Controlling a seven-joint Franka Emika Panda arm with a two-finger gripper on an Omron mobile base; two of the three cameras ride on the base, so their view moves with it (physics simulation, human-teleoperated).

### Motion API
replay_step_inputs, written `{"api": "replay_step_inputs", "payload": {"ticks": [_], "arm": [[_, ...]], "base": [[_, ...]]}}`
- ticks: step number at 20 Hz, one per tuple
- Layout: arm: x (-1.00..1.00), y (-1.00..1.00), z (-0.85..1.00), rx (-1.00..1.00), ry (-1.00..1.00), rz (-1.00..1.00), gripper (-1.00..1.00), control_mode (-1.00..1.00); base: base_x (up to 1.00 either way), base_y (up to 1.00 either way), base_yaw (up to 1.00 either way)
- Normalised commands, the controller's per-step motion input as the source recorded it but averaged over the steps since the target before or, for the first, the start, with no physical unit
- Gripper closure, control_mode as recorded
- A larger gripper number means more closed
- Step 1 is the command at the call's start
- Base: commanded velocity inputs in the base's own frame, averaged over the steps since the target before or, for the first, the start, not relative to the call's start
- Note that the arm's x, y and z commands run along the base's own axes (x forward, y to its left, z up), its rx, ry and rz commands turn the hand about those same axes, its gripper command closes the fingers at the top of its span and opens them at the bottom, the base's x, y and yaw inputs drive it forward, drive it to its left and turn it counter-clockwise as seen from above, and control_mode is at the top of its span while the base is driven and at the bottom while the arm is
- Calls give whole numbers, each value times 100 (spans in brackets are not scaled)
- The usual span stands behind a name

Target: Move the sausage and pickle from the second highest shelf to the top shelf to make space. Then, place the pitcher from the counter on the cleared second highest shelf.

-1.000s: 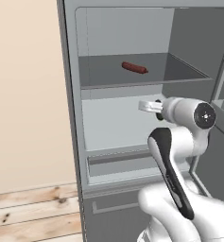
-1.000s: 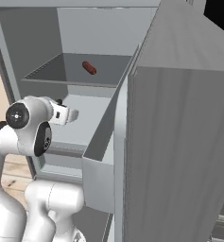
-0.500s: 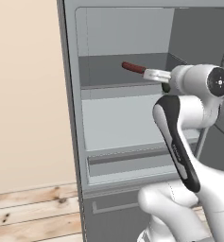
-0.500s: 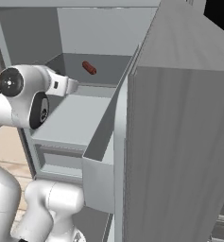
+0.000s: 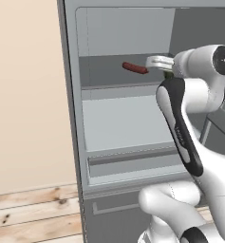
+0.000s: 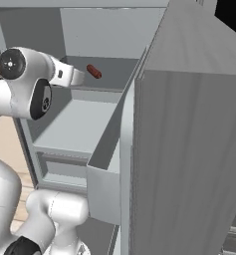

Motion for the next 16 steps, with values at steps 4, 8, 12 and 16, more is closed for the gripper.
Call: {"api": "replay_step_inputs", "payload": {"ticks": [4, 8, 12, 16], "arm": [[28, -18, -34, 0, 0, 0, 100, -100], [39, -42, -38, 0, 0, 0, 100, -100], [49, -45, -19, 0, 4, -1, 100, -100], [56, -32, 0, 0, 14, -2, 100, -100]], "base": [[0, 0, 0], [0, 0, 0], [0, 0, 0], [0, 0, 0]]}}
